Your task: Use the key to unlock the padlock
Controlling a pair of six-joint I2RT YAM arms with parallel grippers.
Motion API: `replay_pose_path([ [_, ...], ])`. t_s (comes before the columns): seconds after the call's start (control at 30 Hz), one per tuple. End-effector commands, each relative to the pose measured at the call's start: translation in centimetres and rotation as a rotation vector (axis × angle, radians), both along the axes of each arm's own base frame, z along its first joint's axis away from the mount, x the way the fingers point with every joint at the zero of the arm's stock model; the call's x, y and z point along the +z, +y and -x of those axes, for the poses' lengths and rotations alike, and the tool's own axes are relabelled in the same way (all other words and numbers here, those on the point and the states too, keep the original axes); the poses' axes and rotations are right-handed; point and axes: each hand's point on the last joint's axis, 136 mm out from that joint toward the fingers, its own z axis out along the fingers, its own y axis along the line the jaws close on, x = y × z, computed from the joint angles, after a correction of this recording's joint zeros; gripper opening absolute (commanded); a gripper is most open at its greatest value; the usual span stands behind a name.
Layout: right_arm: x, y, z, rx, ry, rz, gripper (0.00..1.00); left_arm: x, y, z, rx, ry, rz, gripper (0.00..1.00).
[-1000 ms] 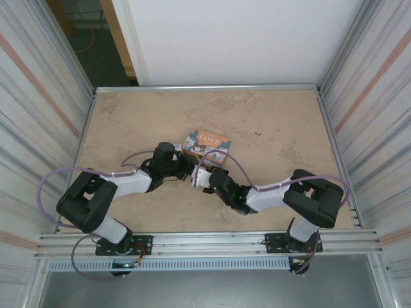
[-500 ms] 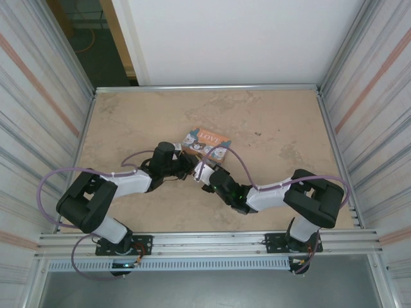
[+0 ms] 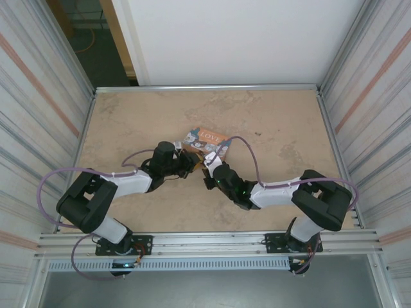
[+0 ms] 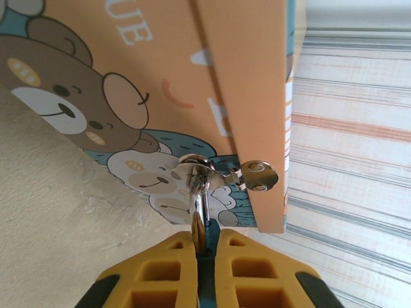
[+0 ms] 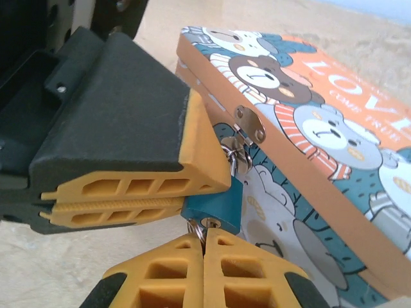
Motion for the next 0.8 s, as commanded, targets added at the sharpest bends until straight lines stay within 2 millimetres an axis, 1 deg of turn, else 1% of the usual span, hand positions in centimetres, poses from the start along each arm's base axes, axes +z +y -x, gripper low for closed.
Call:
replay_pose_path([
  [0.0, 2.6, -0.3, -1.2, -0.125, 0.098, -0.237, 0.00, 1.0, -1.7, 1.7, -0.074, -0.009, 0.035, 0.00],
  [0.07, 2.0, -0.4, -1.0, -0.151, 0.152, -0.267, 0.00, 0.8, -1.9, 2.0, -0.075, -0.005, 0.032, 0.00],
  [0.27, -0.6, -2.1, -0.8, -0.265, 0.278, -0.355, 0.00, 0.3, -2.7, 2.7, -0.086, 0.007, 0.035, 0.00],
  [0.4, -1.6, -2.7, -0.6, -0.296, 0.319, -0.382, 0.00, -0.2, -3.1, 3.0, -0.093, 0.016, 0.031, 0.00],
  [0.63, -3.2, -3.3, -0.4, -0.337, 0.362, -0.387, 0.00, -1.3, -3.5, 2.8, -0.092, 0.030, 0.031, 0.00],
  [0.7, -3.4, -3.5, -0.3, -0.346, 0.368, -0.390, 0.00, -1.6, -3.5, 2.8, -0.091, 0.030, 0.028, 0.02],
  [0.77, -3.5, -3.7, -0.3, -0.361, 0.372, -0.399, 0.00, -1.9, -3.5, 2.7, -0.091, 0.033, 0.020, 0.09],
])
